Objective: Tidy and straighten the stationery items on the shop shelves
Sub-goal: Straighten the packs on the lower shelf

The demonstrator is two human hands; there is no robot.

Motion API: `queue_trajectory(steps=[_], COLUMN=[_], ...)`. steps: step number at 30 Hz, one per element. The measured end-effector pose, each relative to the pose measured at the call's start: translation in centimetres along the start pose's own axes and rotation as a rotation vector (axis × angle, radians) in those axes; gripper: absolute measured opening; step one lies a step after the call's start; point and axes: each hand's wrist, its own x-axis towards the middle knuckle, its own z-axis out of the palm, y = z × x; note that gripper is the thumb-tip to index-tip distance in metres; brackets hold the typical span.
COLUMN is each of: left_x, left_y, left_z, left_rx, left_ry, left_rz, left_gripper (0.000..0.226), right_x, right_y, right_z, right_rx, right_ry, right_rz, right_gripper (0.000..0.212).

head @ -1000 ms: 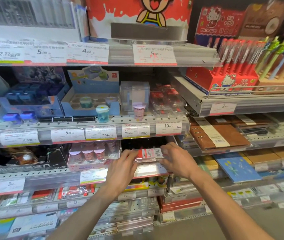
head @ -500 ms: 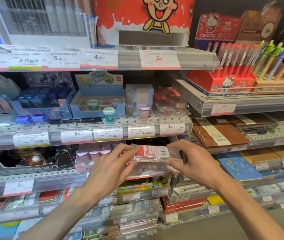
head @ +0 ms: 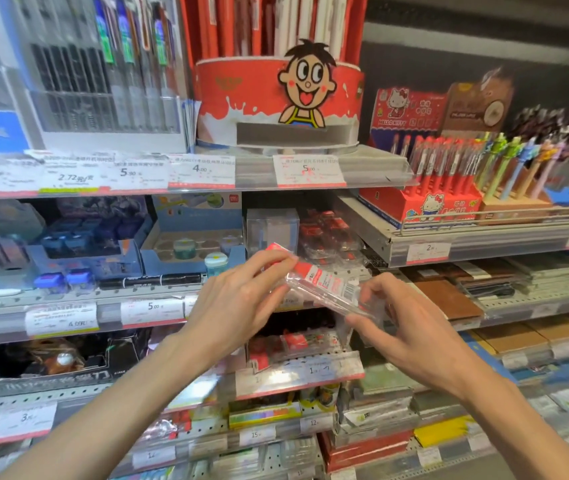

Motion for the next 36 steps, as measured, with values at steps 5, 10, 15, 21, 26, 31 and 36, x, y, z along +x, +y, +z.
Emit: queue_trajectory(steps=[5,10,15,21,26,31,36], left_x=[2.0,3.9,5.4,5.7,5.6,5.4,5.1], left_y=[-0.8,-2.7,-3.8,-4.3,-4.6,-5.1,-5.1], left_z=[0.3,1.0,2.0,2.2,2.0,2.1,2.2], left_rx=[-0.026,0.093,0.079,0.06,0.047,0.057,0.049], left_ry=[0.018,-0.079,-0.209,-0.225,-0.237,-0.246,-0.243], left_rz=[-0.093,-0.197,-0.305,-0.353,-0.345,-0.324,-0.318], left_gripper=[0.045,0.038,0.045,0.049,0.05,0.051,0.051], right_x=[0.8,4.5,10.0,14.3,15.2,15.7,15.8], right_y=[0.4,0.1,0.8,1.2,1.9,2.3,2.8], right_z=[-0.6,0.4,2.9,4.6,4.7,4.4,4.3], right_rx=[-0.059,-0.231,-0.346,-0.494,-0.703,-0.548,-0.529], right_ry=[0.155,0.263,0.272,0.193,0.08,0.085,0.075], right_rz=[0.092,0.165,0.238,0.343,0.358,0.216,0.216], right_gripper=[0.025,0.027,0.035,0.051,0.058,0.043,0.038])
